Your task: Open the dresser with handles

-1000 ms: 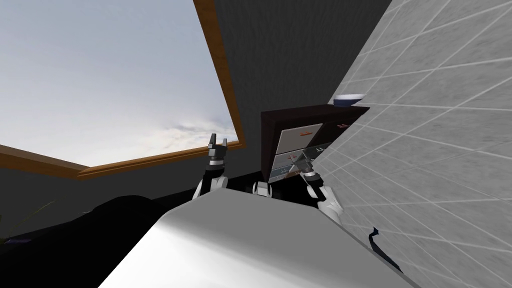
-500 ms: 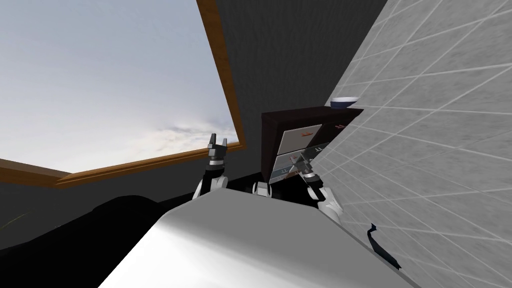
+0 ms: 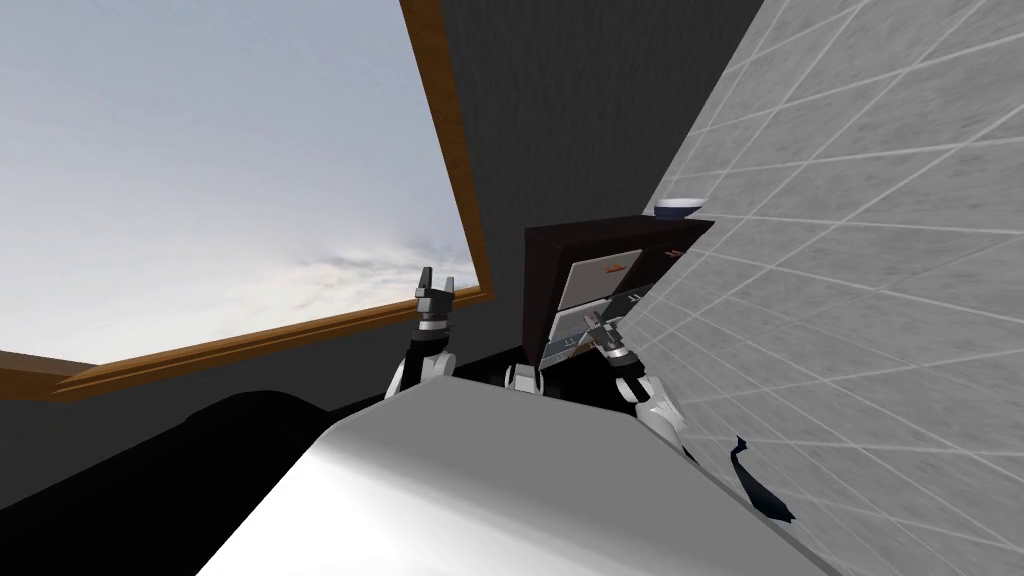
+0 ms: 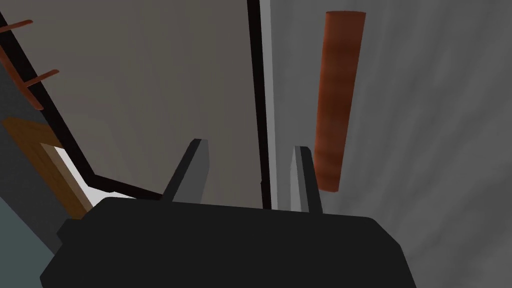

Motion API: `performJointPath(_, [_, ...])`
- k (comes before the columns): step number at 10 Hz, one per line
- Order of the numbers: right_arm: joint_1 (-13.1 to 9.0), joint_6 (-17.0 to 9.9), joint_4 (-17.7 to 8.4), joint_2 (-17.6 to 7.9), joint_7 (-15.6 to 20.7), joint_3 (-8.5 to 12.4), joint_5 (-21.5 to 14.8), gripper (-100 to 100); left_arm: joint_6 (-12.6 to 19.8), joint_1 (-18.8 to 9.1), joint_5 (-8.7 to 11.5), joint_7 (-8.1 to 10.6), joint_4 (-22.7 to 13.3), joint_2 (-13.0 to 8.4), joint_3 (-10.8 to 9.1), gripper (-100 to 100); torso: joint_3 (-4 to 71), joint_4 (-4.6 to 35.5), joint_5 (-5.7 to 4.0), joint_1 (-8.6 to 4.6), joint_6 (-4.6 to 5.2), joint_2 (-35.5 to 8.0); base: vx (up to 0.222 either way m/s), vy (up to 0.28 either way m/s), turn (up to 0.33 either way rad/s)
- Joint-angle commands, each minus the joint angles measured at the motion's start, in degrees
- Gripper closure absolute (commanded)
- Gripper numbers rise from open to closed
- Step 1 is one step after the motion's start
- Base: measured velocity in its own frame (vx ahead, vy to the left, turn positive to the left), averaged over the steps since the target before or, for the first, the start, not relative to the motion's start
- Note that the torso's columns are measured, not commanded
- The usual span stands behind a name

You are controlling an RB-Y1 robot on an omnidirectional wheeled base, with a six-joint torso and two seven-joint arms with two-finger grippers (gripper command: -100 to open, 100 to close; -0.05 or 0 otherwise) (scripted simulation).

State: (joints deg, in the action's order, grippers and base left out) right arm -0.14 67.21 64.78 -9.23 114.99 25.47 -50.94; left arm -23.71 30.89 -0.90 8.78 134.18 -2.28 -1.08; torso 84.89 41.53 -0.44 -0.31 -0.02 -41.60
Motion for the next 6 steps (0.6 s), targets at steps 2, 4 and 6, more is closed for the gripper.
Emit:
performJointPath(2, [0.4, 0.6, -3.7, 0.7, 4.8, 0.8, -2.9, -100, 0.0, 0.0, 0.0, 0.00, 0.0, 0.0, -0.01, 0, -0.1, 0.1, -0.03, -0.02, -0.09, -0.1, 0.011, 0.028, -0.064])
performJointPath(4, [-0.1, 1.3, -5.7, 0.4, 7.4, 1.6, -4.3, -100, 0.0, 0.0, 0.0, 0.00, 0.0, 0.0, 0.00, 0, 0.0, -0.1, -0.08, 0.14, -0.14, 0.0, 0.020, 0.043, -0.080])
performJointPath(6, [-0.1, 1.3, -5.1, 0.4, 7.4, 1.6, -4.3, -100, 0.0, 0.0, 0.0, 0.00, 0.0, 0.0, 0.00, 0, -0.1, -0.2, -0.16, 0.21, -0.26, 0.0, 0.001, 0.020, -0.012])
